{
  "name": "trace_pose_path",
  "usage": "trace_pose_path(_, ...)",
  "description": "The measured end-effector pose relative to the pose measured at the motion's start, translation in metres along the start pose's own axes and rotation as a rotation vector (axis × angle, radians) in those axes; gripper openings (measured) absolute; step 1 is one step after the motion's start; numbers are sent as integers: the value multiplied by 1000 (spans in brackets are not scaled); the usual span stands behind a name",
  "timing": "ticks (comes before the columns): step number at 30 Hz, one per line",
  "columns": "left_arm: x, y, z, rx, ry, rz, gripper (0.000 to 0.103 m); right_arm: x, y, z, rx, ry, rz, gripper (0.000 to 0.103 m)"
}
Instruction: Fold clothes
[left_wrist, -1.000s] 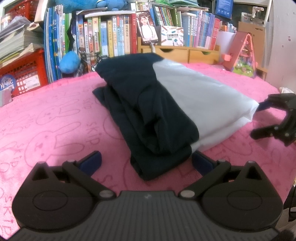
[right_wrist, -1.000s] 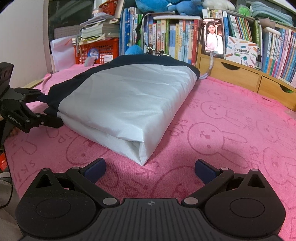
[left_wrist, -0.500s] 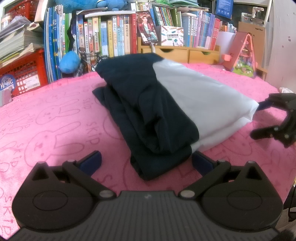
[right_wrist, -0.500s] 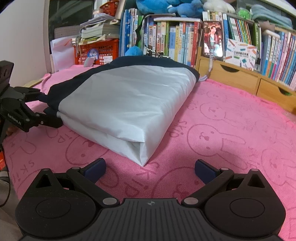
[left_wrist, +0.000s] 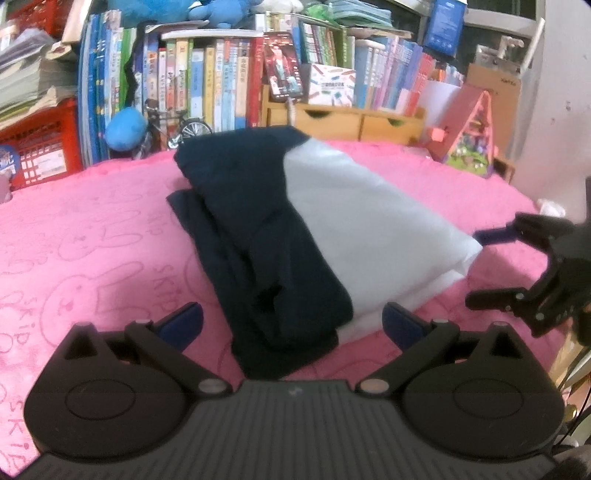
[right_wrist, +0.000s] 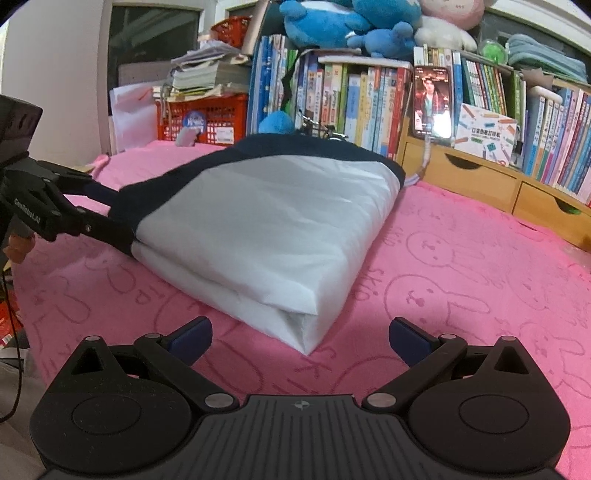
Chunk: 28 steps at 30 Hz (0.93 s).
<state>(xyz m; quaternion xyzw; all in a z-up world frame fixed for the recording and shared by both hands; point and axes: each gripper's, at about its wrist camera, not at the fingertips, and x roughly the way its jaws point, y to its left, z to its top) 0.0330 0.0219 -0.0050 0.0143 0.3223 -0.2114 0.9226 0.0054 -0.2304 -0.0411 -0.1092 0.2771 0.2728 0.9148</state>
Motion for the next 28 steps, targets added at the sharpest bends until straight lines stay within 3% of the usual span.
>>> trace_pose_path(5,6,-1,-2,-46,59,-26,103,-1,9,2,-19,11,14,103)
trace_pose_path(8,11,-3,-4,-44,96,7,103,-3,13,3,-30,12,19,103)
trace_pose_path(21,14,-8,-7,-37,124,59,103,-4,21,2,-47,21,27,103)
trace_pose_path(28,13,-10,-6,-26,109,51,103,-4,22,0,-52,32,14,103)
